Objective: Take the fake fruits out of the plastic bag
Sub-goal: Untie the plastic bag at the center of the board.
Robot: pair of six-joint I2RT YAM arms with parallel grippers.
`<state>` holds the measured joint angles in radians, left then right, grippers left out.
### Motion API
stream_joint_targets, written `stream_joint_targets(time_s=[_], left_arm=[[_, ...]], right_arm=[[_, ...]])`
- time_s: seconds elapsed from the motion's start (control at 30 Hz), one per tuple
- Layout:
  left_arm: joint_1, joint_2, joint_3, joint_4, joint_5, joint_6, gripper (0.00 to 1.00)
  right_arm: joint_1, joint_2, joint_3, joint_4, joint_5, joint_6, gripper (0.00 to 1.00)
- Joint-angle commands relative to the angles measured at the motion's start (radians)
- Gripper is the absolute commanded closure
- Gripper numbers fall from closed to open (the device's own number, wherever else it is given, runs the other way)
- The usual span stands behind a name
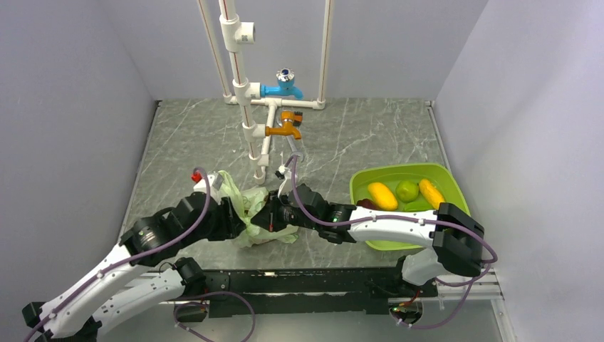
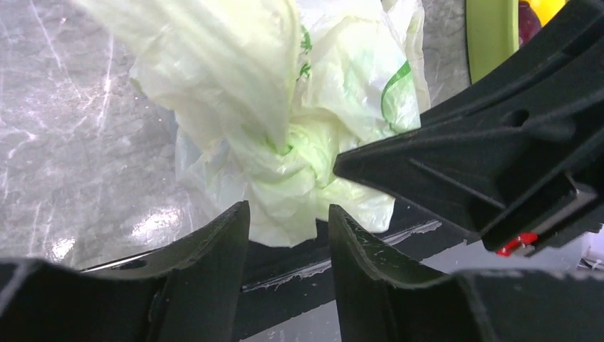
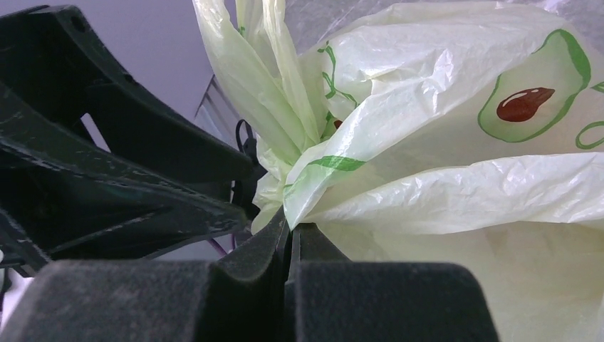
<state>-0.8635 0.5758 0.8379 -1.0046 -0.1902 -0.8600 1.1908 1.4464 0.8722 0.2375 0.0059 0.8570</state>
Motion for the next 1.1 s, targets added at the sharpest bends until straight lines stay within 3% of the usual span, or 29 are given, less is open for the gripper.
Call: stream_joint_targets(time_s=[0.0,0.27,0.4,0.47,0.63,0.87,1.07], left_arm=[[-0.004,0.083,0.030,0.069,0.030,0.000,0.52],[-0.004,0.128,-0.018,0.096,0.041,-0.015,0.66],[-0.004,0.116,-0.034,0.091,0.026,-0.011,0.84],[-0.004,0.117,-0.022,0.039,-0.001,-0.017,1.00],[-0.004,0.086,-0.005,-0.052,-0.082,-0.036,1.00],[-0.004,0.009,-0.026,-0.162,-0.195,-0.123,1.00],[-0.005,-0.053,-0.026,-0.174,-0.206,-0.135,1.00]], right_arm=[[0.000,0.005,0.046,0.060,-0.037,-0.006,1.00],[0.000,-0.024,0.041,0.030,-0.025,-0.020,1.00],[-0.001,-0.038,0.042,-0.005,0.005,-0.026,1.00],[0.000,-0.061,0.027,-0.027,0.050,-0.023,1.00],[-0.003,-0.176,-0.050,-0.113,0.200,-0.038,1.00],[-0.044,-0.373,-0.135,-0.362,0.410,-0.069,1.00],[-0.212,-0.539,-0.250,-0.450,0.373,-0.039,1.00]])
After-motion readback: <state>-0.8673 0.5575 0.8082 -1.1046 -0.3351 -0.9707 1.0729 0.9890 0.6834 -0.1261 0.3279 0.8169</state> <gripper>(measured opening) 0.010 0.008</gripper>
